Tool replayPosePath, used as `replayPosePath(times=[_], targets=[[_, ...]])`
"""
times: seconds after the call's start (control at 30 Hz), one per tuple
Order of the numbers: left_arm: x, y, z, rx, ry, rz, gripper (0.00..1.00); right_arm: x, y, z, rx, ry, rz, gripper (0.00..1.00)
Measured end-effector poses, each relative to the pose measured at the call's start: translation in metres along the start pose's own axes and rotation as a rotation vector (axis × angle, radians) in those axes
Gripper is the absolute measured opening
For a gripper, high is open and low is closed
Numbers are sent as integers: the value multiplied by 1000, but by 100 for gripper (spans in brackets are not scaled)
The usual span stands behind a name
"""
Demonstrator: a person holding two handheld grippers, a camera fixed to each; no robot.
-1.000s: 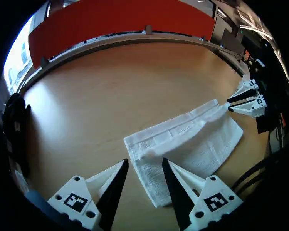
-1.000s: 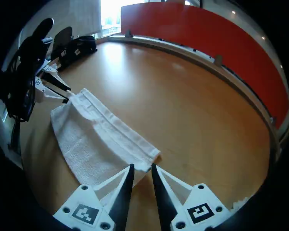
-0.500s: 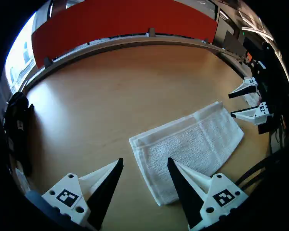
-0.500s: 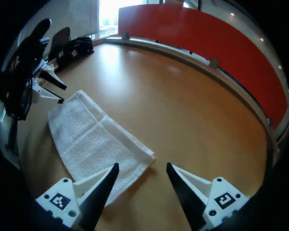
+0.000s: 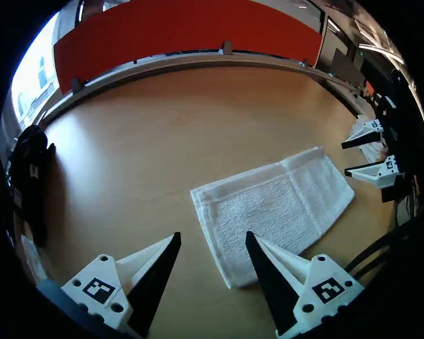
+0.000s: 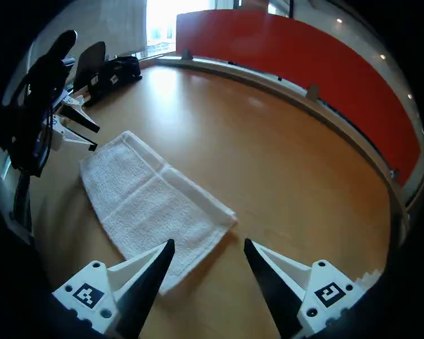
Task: Fold towel
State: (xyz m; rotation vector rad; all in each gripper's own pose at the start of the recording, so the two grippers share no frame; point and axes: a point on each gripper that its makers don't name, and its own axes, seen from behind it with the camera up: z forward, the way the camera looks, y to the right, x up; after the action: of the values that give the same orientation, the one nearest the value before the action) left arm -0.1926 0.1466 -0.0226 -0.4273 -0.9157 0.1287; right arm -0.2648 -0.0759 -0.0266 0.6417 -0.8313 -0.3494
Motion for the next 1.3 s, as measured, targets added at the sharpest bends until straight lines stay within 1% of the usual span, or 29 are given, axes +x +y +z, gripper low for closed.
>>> replayPosePath(times=[0.27,0.57,0.8,1.07,1.3], targets=[[-15,5,-9,1,-1,-35,84,-13,-11,-13,0,-1,16,95],[-27,7,-17,11,6,-66,84,-19,-19,-18,4,-3,13,95],[-37,5,-27,29,13,-77,84,-22,-25,-25,7,-1,5,95],[-52,3,-40,49,18,-110,84,-30,-33,-34,12,-4,7,95],[-62,1,-47,69,26,-128,84,-36,-36,-34,20,-9,9,95]])
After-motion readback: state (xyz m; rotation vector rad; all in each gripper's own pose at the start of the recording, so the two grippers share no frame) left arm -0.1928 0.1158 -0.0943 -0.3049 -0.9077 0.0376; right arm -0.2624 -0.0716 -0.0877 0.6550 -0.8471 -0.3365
